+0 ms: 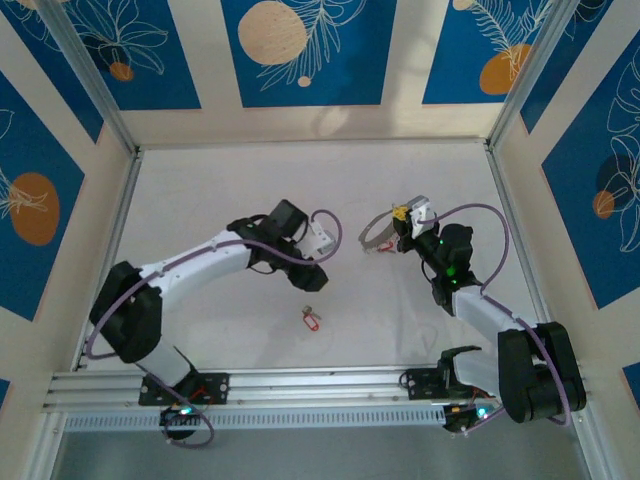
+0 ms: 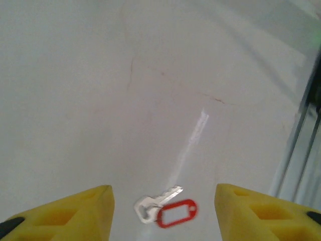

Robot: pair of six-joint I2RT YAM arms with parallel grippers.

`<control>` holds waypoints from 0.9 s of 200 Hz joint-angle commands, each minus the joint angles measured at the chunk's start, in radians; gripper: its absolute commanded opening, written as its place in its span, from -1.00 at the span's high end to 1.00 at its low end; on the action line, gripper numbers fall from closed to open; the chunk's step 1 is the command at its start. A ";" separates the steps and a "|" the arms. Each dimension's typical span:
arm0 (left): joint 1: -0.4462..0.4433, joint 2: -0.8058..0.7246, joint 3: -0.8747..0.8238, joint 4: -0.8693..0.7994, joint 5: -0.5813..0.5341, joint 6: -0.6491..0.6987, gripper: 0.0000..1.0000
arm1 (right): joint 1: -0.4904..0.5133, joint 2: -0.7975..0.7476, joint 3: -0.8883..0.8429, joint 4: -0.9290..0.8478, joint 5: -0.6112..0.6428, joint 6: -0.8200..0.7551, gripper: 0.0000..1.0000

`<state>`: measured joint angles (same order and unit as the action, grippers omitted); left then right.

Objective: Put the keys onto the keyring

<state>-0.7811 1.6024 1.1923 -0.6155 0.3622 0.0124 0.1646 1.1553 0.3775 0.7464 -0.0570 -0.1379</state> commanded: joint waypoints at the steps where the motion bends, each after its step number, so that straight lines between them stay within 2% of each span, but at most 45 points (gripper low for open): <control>1: -0.081 0.070 0.043 -0.212 -0.184 -0.360 -0.10 | 0.007 -0.011 0.039 0.014 -0.012 0.011 1.00; 20: -0.119 0.087 0.045 -0.234 -0.248 -0.510 -0.10 | 0.006 -0.012 0.043 0.014 -0.013 0.008 1.00; 36: -0.140 0.128 0.084 -0.279 -0.302 -0.574 -0.09 | 0.007 -0.014 0.041 0.013 -0.010 0.004 1.00; 57: -0.178 0.235 0.173 -0.374 -0.340 -0.594 -0.06 | 0.007 -0.016 0.036 0.017 -0.006 0.002 1.00; 82: -0.202 0.371 0.268 -0.494 -0.372 -0.605 0.18 | 0.007 -0.031 0.031 0.013 0.003 -0.013 1.00; 104: -0.202 0.384 0.280 -0.474 -0.384 -0.591 0.28 | 0.006 -0.044 0.024 0.012 0.013 -0.027 1.00; 154: -0.202 0.403 0.294 -0.512 -0.379 -0.608 0.29 | 0.004 -0.057 0.015 0.015 0.020 -0.031 1.00; 180: -0.202 0.432 0.308 -0.512 -0.360 -0.592 0.38 | 0.000 -0.057 0.012 0.021 0.024 -0.034 1.00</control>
<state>-0.9783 2.0029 1.4681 -1.0752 0.0055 -0.5705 0.1646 1.1248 0.3794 0.7238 -0.0517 -0.1551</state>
